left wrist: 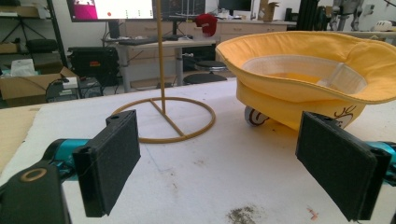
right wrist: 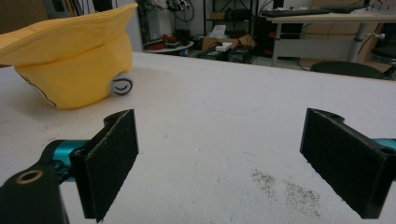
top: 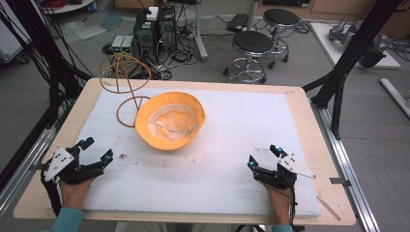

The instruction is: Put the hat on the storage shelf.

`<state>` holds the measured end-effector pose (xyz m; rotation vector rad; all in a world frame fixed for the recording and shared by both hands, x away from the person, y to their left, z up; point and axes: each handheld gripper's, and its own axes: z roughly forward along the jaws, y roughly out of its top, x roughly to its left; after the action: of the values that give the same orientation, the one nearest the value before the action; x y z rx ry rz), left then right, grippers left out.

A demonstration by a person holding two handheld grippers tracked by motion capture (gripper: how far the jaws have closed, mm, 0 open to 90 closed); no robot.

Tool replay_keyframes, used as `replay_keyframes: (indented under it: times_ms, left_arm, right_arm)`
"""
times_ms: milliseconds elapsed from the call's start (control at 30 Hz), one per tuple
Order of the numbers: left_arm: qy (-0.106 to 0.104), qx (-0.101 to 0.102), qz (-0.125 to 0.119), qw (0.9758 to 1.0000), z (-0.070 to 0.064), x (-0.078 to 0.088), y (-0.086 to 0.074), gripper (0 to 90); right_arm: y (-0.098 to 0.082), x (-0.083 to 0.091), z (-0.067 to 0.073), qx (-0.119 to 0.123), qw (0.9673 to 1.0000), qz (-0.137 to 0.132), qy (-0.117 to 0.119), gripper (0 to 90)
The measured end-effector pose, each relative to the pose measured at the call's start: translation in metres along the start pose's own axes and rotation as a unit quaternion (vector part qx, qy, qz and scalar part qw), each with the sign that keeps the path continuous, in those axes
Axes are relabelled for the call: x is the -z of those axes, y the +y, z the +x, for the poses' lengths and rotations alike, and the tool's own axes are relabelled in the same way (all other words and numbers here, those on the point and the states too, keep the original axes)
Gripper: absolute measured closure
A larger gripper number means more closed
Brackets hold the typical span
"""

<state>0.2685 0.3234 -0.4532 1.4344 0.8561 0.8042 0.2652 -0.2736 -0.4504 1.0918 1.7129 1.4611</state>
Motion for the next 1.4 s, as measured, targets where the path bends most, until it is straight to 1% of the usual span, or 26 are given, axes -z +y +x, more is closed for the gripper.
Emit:
replay_keyframes:
  times_ms: [233,367,433,567,600,733,833,900,933,967,1000,1067,1133,1200,1267,1300,1333,1367,1400]
  left_arm:
    - [0.005,0.0,0.002,1.0,0.0,0.0,0.0,14.0]
    - [0.005,0.0,0.002,1.0,0.0,0.0,0.0,14.1]
    - [0.006,0.0,0.002,1.0,-0.001,-0.001,0.0,14.1]
    - [0.006,0.001,0.005,1.0,0.0,-0.001,0.0,14.1]
    - [0.006,0.002,0.005,1.0,0.0,-0.001,0.0,14.1]
    - [0.003,-0.002,0.003,1.0,0.0,-0.001,0.0,14.0]
    - [-0.004,0.003,0.003,1.0,0.0,-0.001,0.001,13.1]
    - [-0.008,0.005,0.008,0.9999,0.001,-0.002,0.001,12.3]
    - [-0.01,0.0,0.018,0.9998,0.001,-0.003,0.002,12.3]
    - [-0.01,0.0,0.018,0.9998,0.001,-0.003,0.002,12.3]
    - [-0.008,-0.005,0.021,0.9997,0.001,-0.004,0.003,12.3]
    - [-0.008,-0.007,0.019,0.9998,0.002,-0.004,0.005,12.3]
    - [-0.01,-0.003,0.019,0.9998,0.002,-0.004,0.007,12.3]
    - [-0.007,-0.003,0.025,0.9997,0.003,-0.005,0.011,11.9]
    - [-0.012,-0.007,0.033,0.9994,0.003,-0.006,0.015,10.7]
    - [-0.014,-0.006,0.033,0.9993,0.003,-0.008,0.018,7.8]
    - [-0.02,-0.01,0.027,0.9994,0.003,-0.01,0.026,7.4]
    - [-0.02,-0.01,0.027,0.9994,0.003,-0.01,0.026,7.4]
    - [-0.024,-0.012,0.027,0.9993,0.003,-0.012,0.03,7.4]
  right_arm:
    - [0.0,0.0,0.0,0.001,1.0,-0.001,0.001,10.4]
    - [0.0,-0.001,0.0,-0.001,1.0,0.005,0.002,10.4]
    - [0.001,-0.002,0.0,0.004,1.0,0.007,0.003,10.4]
    - [0.001,-0.002,0.001,0.006,0.9999,0.01,0.002,10.4]
    - [0.001,-0.002,0.001,0.003,0.9999,0.011,0.002,10.4]
    - [0.001,-0.003,0.0,0.004,0.9999,0.013,0.001,10.4]
    - [0.001,-0.003,0.0,0.005,0.9999,0.015,-0.001,10.4]
    - [0.001,-0.003,0.0,0.004,0.9999,0.015,-0.001,10.4]
    - [0.001,-0.003,0.0,0.004,0.9999,0.015,0.0,10.4]
    - [0.001,-0.003,0.0,0.004,0.9999,0.016,-0.002,10.4]
    - [0.001,-0.003,0.0,0.004,0.9999,0.016,-0.002,10.4]
    - [0.001,-0.003,0.0,0.004,0.9999,0.016,-0.003,10.4]
    - [0.001,-0.003,0.0,0.003,0.9999,0.017,-0.002,10.4]
    - [0.001,-0.003,0.0,0.004,0.9999,0.016,-0.003,10.4]
    - [0.001,-0.003,0.001,0.007,0.9998,0.016,-0.002,10.4]
    - [0.001,-0.003,0.001,0.006,0.9998,0.017,-0.002,10.4]
    - [0.001,-0.003,0.001,0.006,0.9998,0.017,-0.002,10.4]
    - [0.001,-0.003,0.001,0.006,0.9998,0.017,-0.002,10.4]
    - [0.001,-0.003,0.001,0.006,0.9998,0.017,-0.001,10.4]
